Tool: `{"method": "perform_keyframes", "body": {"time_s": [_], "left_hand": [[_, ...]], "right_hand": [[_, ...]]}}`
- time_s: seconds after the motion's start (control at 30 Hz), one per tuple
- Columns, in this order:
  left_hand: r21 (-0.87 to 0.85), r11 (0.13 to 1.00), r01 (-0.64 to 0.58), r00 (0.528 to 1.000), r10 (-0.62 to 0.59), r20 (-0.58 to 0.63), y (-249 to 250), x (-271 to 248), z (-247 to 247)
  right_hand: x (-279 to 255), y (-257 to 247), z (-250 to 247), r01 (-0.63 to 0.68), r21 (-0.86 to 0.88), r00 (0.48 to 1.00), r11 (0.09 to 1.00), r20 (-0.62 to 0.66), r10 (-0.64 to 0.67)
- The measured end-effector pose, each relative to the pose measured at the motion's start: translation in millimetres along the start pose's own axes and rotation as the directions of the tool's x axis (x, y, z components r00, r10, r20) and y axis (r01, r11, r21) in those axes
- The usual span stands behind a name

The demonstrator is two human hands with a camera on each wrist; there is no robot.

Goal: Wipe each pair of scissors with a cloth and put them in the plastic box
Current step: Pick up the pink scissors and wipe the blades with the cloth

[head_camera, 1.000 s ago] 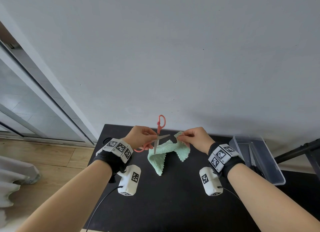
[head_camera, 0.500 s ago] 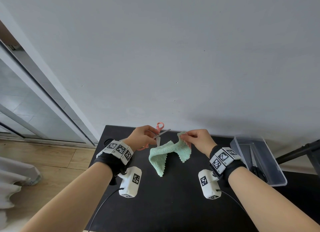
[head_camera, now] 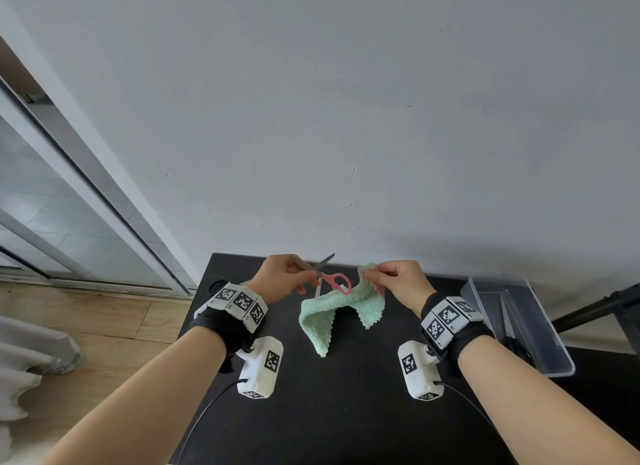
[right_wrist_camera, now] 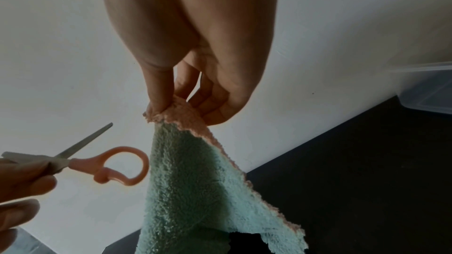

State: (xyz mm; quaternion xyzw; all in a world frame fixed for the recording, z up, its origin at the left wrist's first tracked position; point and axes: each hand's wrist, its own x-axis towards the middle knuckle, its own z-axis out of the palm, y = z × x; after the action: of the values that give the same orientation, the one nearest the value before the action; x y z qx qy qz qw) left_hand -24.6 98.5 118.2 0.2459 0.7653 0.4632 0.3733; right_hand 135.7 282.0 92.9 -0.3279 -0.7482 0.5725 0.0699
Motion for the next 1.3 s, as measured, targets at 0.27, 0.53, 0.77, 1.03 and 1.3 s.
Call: {"method": "perform_keyframes", "body": {"time_s": [0.27, 0.53, 0.77, 1.03, 1.3], "left_hand": [[0.038, 0.998, 0.043, 0.999, -0.042, -0.022, -5, 0, -7], [0.029, 0.998, 0.061, 0.997, -0.062, 0.036, 6, -4, -1], [0.175, 0.982, 0.070, 0.987, -0.093, 0.128, 11, -4, -1], [0.026, 0.981, 0.192, 0.967, -0.193, 0.167, 12, -3, -1], [-0.432, 0.858, 0.279, 0.960, -0.233, 0.158, 4, -2, 0]], "right_hand": [[2, -1, -5, -0.020, 0.134, 0.996, 0.991, -0.081, 0.031], [-2, -38, 18, -0.016, 0.440, 1.000, 0.898, 0.011, 0.012], [1, -51, 19, 0.144, -0.079, 0.942, 0.986, 0.315, -0.113], [5, -50, 25, 0.141, -0.223, 0.909, 0.965, 0.416, -0.037], [10, -39, 28, 0.110, -0.140, 0.958, 0.984, 0.277, -0.067]]}}
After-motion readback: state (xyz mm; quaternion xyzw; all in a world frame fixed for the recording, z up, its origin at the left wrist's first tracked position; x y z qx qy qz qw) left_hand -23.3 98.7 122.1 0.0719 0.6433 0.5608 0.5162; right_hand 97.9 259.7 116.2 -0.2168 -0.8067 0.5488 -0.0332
